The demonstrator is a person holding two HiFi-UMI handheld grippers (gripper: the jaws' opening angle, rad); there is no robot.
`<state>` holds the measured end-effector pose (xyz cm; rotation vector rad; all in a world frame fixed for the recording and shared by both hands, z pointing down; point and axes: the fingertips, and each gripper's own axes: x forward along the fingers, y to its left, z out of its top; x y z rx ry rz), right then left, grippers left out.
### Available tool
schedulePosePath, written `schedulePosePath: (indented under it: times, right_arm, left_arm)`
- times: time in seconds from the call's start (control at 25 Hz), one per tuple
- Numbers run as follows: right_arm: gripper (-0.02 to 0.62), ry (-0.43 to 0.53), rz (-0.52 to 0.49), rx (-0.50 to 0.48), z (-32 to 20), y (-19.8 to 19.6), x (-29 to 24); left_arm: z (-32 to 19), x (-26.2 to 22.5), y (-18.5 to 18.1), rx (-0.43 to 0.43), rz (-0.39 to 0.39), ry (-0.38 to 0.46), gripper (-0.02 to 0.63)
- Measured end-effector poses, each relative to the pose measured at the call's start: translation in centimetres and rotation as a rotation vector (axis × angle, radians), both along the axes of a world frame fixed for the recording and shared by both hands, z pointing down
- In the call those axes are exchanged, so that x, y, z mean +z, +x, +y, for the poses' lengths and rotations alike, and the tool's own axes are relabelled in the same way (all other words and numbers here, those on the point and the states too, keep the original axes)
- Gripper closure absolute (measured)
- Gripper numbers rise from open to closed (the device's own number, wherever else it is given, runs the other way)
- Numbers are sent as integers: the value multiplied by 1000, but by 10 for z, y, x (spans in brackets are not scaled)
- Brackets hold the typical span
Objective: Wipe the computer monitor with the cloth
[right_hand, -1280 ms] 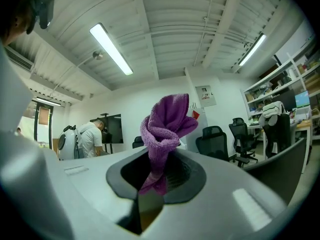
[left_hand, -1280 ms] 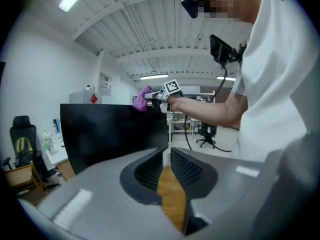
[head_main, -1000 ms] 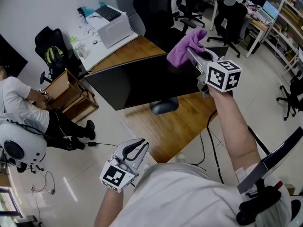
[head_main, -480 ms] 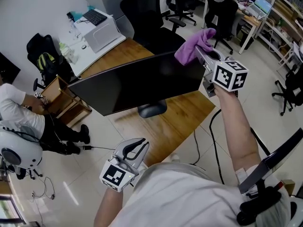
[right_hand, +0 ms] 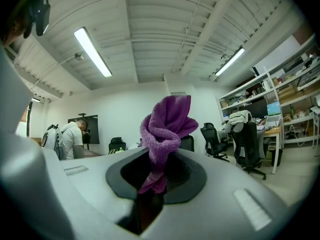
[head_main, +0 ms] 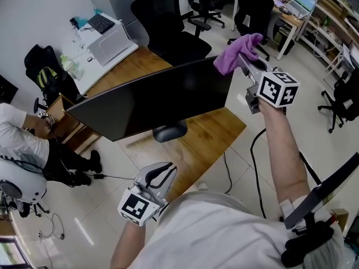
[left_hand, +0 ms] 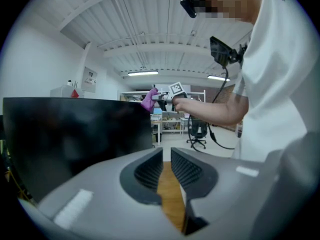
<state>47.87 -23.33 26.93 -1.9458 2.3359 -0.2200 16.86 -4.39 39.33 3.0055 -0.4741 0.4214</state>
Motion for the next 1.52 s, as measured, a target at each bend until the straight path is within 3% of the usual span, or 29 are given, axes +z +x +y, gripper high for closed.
schedulePosePath:
  times: [0.24,0.84,1.52]
  right_arm:
    - [538,-6,-1,17,2,19,5]
    - [539,6,-83,24,14,25,28]
    - [538,-113,-101,50,17,24,108]
  left_arm:
    - [0,5,11,2,17,10,535]
    - [6,0,13,-11,-29,-1,535]
    - [19,-7,-5,-35,-92,-11,535]
